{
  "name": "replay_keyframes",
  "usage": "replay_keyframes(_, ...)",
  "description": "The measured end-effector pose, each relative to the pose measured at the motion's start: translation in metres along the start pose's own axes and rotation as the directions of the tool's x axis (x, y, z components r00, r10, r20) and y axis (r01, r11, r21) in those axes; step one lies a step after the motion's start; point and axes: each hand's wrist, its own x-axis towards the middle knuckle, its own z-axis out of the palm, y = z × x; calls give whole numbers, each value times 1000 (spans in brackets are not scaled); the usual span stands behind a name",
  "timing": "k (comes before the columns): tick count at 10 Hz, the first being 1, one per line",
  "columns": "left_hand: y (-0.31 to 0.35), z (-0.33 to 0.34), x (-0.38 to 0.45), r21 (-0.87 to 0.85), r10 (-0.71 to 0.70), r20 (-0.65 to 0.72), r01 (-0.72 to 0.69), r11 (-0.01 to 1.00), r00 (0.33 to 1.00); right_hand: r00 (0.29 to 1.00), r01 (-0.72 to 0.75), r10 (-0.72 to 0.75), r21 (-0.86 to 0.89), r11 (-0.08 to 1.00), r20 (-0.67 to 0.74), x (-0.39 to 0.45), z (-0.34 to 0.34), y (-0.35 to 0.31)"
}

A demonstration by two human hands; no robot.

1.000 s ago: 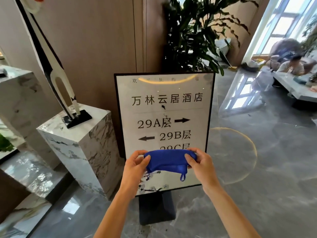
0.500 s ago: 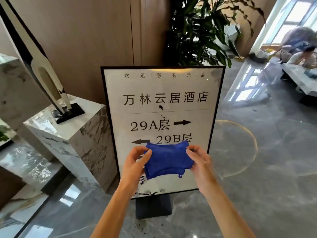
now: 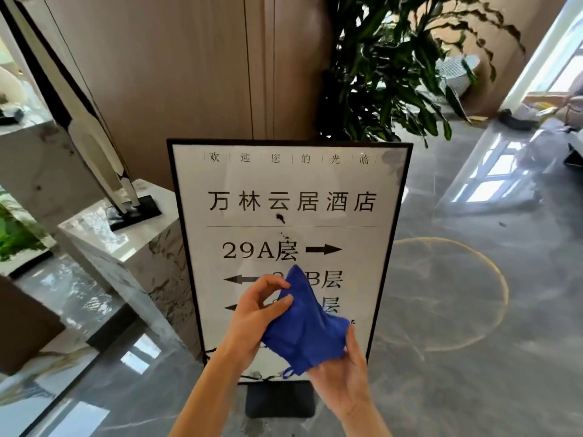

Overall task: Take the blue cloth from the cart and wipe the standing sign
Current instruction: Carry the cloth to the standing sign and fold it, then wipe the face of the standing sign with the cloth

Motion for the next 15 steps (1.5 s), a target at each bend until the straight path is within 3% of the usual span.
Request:
replay_keyframes(1, 2, 3, 1, 5, -7, 10, 6, 1000, 1000, 986, -143, 137, 59, 988, 90, 1, 1, 3)
replay_keyframes(2, 5, 2, 0, -13, -11, 13, 11, 1000, 1000, 974, -185, 188, -29, 982, 129, 6, 5, -2)
replay_keyframes(3, 12, -4, 2, -43, -22, -2, 22, 999, 1000, 988, -138, 146, -125, 982, 57, 13, 10, -10)
replay_keyframes(5, 29, -13, 10, 79, -23, -16, 24, 997, 1000, 997, -43, 56, -266, 963, 43, 1, 35, -52)
replay_keyframes(7, 44, -8, 17, 87, 94, 19, -95, 992, 995, 995, 85, -66, -300, 950, 72, -11, 60, -78)
replay_keyframes(8, 55, -20, 20, 113, 208, -64, -200, 973, 976, 985, 173, -160, -331, 928, 65, -13, 61, -99)
replay_keyframes(9, 60, -39, 20, 158, 282, -207, -252, 955, 937, 949, 288, -314, -424, 859, 9, -14, 59, -122)
replay_keyframes(11, 62, -86, 26, 235, 386, -425, -312, 921, 819, 800, 427, -594, -612, 666, -88, -11, 69, -158)
replay_keyframes(12, 59, -104, 36, 197, 364, -443, -307, 931, 820, 718, 402, -684, -725, 559, -130, -3, 78, -159)
replay_keyframes(14, 60, -124, 53, 294, 446, -377, -352, 889, 812, 686, 198, -708, -893, 404, -168, 51, 102, -132)
replay_keyframes(15, 56, -135, 61, 324, 452, -324, -351, 878, 831, 617, 289, -783, -903, 317, -77, 78, 97, -118)
